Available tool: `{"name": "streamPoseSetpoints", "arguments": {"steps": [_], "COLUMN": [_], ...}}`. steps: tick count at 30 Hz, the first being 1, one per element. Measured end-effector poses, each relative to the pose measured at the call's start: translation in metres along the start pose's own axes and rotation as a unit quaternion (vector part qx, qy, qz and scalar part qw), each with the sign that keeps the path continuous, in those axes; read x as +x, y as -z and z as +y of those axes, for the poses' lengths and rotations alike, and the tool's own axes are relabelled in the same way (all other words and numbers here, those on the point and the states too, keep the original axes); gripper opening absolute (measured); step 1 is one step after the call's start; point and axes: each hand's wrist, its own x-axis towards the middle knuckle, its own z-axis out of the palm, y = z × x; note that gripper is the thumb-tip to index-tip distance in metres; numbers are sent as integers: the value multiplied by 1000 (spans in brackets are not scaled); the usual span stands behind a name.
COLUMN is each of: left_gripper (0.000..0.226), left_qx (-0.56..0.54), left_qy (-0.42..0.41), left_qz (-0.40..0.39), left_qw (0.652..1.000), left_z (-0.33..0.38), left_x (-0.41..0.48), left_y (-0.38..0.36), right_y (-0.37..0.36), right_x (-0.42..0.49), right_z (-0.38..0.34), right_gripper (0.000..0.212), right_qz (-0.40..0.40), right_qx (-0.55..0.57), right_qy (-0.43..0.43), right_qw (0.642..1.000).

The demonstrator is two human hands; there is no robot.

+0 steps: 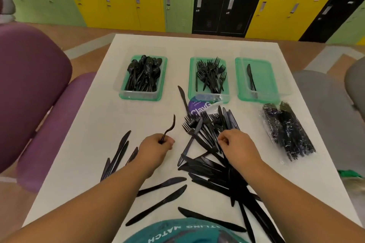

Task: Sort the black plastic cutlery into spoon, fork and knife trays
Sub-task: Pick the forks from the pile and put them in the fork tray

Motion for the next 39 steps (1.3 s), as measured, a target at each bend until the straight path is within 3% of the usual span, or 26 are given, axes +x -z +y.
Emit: {"name": "streamPoseSetpoints", "arguments": {"steps": [7,10,13,15,22,24,26,28,31,34,36,39], "left_gripper": [16,19,19,15,18,16,20,24,21,24,25,17], "left_qx": [4,15,10,-22,-235,-248,-232,-226,-230,-161,-126,-169], "left_qy": [2,3,1,9,115,150,170,174,165,130,109,103], "left_qz": [-42,-64,-74,-76,-140,-140,-115,-81,-55,-59,-71,-102], "left_qw": [999,998,997,997,955,947,951,955,958,976,983,975], "left_z": [22,22,22,26,52,53,50,47,45,40,38,38], "left_x": [6,6,8,9,7,6,9,10,8,7,6,4], "left_y": [-19,-20,-21,-23,-48,-52,-52,-47,-37,-34,-35,-33], "right_y": [-10,-16,-16,-10,-1,-2,-2,-2,-2,-8,-13,-18], "right_x": [35,42,44,41,6,-2,-4,0,17,32,36,41], "right_z": [-28,-29,-20,-15,-36,-43,-43,-37,-26,-24,-26,-26], "right_gripper": [31,28,23,35,27,19,25,29,25,38,36,24], "right_qz": [-54,-82,-92,-81,-81,-107,-115,-67,-3,-61,-75,-74], "right_qx": [-105,-112,-65,-20,118,150,166,139,7,-92,-124,-105], "right_qy": [-25,-55,-59,-59,9,21,25,19,-7,-33,-26,-38], "right_qw": [993,989,992,995,990,983,979,988,1000,993,989,991]}}
